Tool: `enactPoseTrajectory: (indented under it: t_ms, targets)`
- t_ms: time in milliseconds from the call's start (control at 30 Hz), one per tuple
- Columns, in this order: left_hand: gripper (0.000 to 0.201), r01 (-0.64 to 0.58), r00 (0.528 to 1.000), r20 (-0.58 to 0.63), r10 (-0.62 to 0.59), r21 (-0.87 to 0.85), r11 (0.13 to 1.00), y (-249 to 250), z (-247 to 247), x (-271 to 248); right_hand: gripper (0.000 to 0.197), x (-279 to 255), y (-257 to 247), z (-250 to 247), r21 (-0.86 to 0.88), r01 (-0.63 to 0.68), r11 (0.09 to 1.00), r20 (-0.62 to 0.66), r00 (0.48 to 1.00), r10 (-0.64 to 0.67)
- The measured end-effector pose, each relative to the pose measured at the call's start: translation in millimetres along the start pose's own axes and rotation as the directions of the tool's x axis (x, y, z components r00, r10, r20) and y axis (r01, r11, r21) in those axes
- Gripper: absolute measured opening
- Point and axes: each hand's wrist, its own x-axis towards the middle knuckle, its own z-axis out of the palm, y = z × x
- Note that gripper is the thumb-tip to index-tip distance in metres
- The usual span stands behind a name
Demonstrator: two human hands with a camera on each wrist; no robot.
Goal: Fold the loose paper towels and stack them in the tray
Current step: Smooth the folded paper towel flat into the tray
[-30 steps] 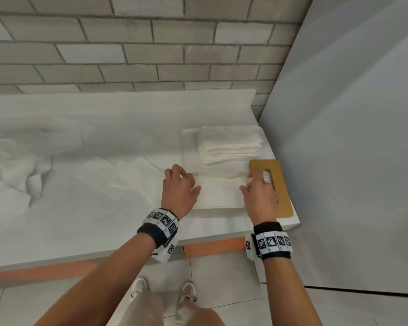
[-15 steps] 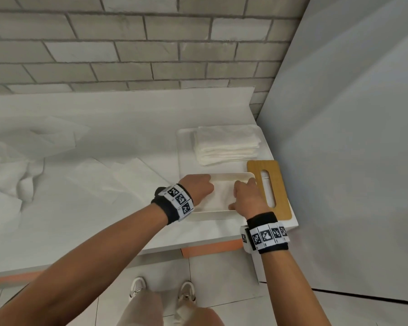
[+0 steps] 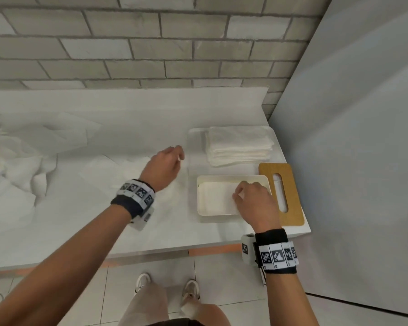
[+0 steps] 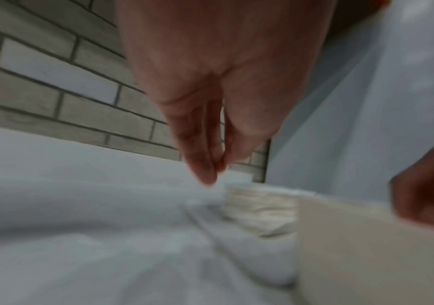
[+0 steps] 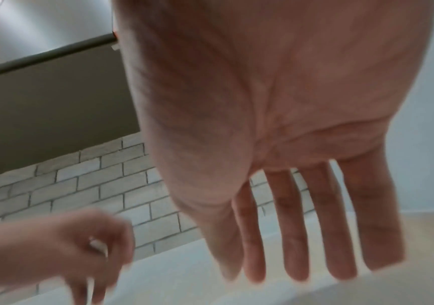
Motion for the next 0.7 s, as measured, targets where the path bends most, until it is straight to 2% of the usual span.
enactPoseTrajectory:
  t_ms: [33, 67, 100, 167, 200, 233, 367, 433, 533, 600, 633, 700]
  targets:
    - [0.021, 0.064, 0.984, 0.16, -0.074, 0.063, 0.996, -22.3, -0.7, 3.8, 0.017, -5.6, -8.0, -3.2, 0.024, 0.026, 0.999, -0.081, 0.996, -0.024]
    - [0.026, 0.074, 0.94, 0.324, -0.109, 0.121, 0.99, -40.8, 0.5, 5.5, 0.015, -10.8, -17.6, -7.0, 0.064, 0.055, 0.996, -0.151, 0.988, -0.045]
    - [0.039, 0.026, 0.886, 0.454, -0.093, 0.15, 0.988, -55.0, 3.0, 4.7, 0.012, -15.1, -26.7, -9.5, 0.113, 0.087, 0.99, -0.203, 0.977, -0.062]
    - [0.076, -0.102, 0.804, 0.594, -0.031, 0.188, 0.977, -68.0, 10.2, 1.3, 0.006, -21.9, -43.3, -11.5, 0.199, 0.141, 0.97, -0.272, 0.959, -0.083]
    - [0.085, -0.159, 0.789, 0.614, -0.021, 0.237, 0.958, -67.1, 12.1, 1.5, 0.004, -24.3, -49.8, -9.9, 0.228, 0.165, 0.959, -0.297, 0.95, -0.093]
    - [0.085, -0.22, 0.784, 0.621, -0.009, 0.291, 0.931, -65.1, 13.2, 2.6, 0.004, -26.8, -55.4, -7.2, 0.252, 0.189, 0.949, -0.322, 0.941, -0.102]
    - [0.048, -0.396, 0.783, 0.621, 0.037, 0.451, 0.8, -63.4, 13.2, 6.4, 0.005, -35.5, -78.4, 8.2, 0.383, 0.313, 0.869, -0.38, 0.911, -0.16]
    - [0.04, -0.414, 0.794, 0.602, 0.082, 0.437, 0.798, -68.9, 13.4, 5.2, 0.004, -40.9, -93.3, 15.2, 0.434, 0.369, 0.822, -0.38, 0.902, -0.205]
    - [0.029, -0.274, 0.853, 0.513, 0.097, 0.281, 0.92, -75.7, 6.7, 0.4, 0.005, -47.9, -113.0, 27.3, 0.491, 0.412, 0.768, -0.356, 0.899, -0.255]
    - [0.039, -0.113, 0.917, 0.392, 0.07, 0.088, 0.99, -72.9, -10.0, -6.4, 0.013, -48.3, -120.9, 32.8, 0.57, 0.388, 0.725, -0.328, 0.916, -0.232]
    - [0.041, -0.037, 0.948, 0.314, 0.043, -0.027, 0.999, -68.7, -21.3, -11.1, 0.019, -48.9, -124.0, 33.9, 0.621, 0.367, 0.692, -0.321, 0.925, -0.202]
    - [0.045, 0.039, 0.991, 0.131, -0.008, -0.242, 0.969, -55.3, -44.6, -22.5, 0.033, -48.9, -131.4, 35.8, 0.714, 0.323, 0.621, -0.33, 0.938, -0.109]
